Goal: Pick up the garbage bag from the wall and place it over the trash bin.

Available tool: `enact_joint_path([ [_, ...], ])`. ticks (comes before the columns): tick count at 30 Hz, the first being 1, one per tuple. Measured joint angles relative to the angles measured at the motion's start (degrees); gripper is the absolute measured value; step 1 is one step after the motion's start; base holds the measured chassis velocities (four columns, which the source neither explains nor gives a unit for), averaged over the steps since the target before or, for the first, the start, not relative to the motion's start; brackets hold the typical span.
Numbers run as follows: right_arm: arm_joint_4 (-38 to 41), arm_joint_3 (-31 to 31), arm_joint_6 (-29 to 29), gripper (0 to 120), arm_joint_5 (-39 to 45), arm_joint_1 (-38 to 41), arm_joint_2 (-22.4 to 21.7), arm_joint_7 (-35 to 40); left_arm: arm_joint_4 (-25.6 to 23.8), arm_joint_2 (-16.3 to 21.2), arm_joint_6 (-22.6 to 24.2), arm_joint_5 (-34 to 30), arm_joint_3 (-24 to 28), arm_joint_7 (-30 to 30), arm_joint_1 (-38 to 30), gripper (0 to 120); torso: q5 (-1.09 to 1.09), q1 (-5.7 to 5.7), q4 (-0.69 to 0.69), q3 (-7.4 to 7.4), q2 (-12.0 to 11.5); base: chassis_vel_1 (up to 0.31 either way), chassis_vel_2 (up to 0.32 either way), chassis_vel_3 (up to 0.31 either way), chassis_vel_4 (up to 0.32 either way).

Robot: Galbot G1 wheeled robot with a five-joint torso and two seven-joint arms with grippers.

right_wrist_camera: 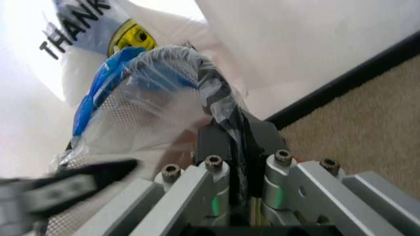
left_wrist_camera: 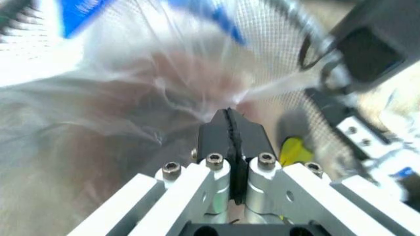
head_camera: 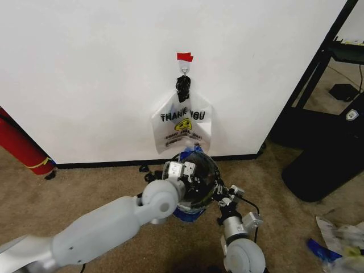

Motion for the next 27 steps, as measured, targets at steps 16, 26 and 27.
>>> enact_joint_path([
  [16, 0.5, -0.2, -0.6, 1, 1.7, -0.4, -0.2, 0.1, -3.7, 6.3, -12.0, 27.8, -11.7, 16.9, 12.7, 53, -0.02, 0.0, 0.01, 0.0, 0.0, 0.0, 0.0, 0.0, 0.0],
  [26, 1.2, -0.3, -0.6, 1, 1.1, -1.0, -0.3, -0.1, 2.4, 5.4, -13.0, 41.6, -6.8, 19.1, 10.3, 68, -0.01, 0.0, 0.01, 0.0, 0.0, 0.0, 0.0, 0.0, 0.0],
  [27, 1.2, -0.3, -0.7, 1, 0.9, -1.0, -0.3, -0.1, 2.9, 5.1, -13.1, 42.0, -6.3, 19.0, 9.7, 63, -0.01, 0.0, 0.01, 0.0, 0.0, 0.0, 0.0, 0.0, 0.0],
])
